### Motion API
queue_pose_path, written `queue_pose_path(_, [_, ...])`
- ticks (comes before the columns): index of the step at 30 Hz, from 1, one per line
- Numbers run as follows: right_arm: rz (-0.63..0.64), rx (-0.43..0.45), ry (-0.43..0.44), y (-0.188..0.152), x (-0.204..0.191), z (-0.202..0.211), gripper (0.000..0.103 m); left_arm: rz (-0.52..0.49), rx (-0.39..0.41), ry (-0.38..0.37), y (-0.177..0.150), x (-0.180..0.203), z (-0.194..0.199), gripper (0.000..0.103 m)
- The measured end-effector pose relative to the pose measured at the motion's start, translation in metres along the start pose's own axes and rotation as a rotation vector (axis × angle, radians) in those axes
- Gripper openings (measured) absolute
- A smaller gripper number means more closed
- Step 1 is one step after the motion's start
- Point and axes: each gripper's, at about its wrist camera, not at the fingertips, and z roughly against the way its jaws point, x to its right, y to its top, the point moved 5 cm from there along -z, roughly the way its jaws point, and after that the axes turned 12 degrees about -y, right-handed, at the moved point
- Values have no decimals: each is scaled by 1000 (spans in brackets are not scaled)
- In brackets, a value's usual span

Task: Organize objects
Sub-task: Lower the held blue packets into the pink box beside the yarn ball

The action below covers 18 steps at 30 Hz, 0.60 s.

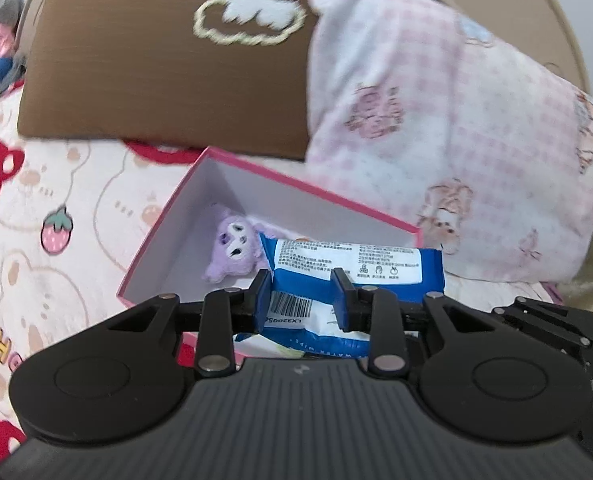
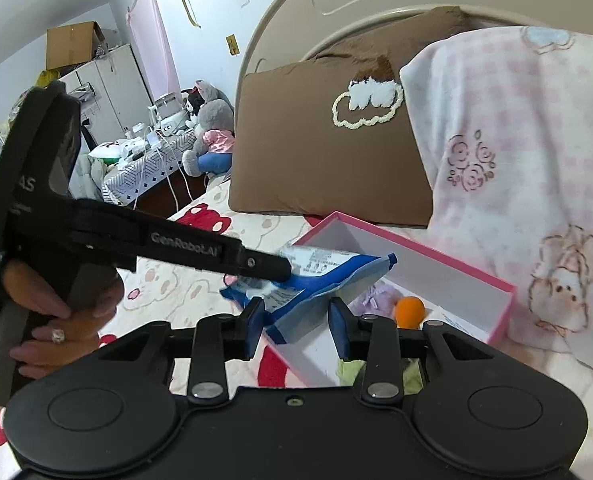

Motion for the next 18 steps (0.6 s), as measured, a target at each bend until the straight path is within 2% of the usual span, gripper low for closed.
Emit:
queue_pose_path(5, [4,-22,8,-4,-5,-35,40,69,-20,-4,-5,-35,-28,29])
queue_pose_path(18, [-42,-144,16,-24,2,-112,39,82,-102,43,-12,-89,-92,29])
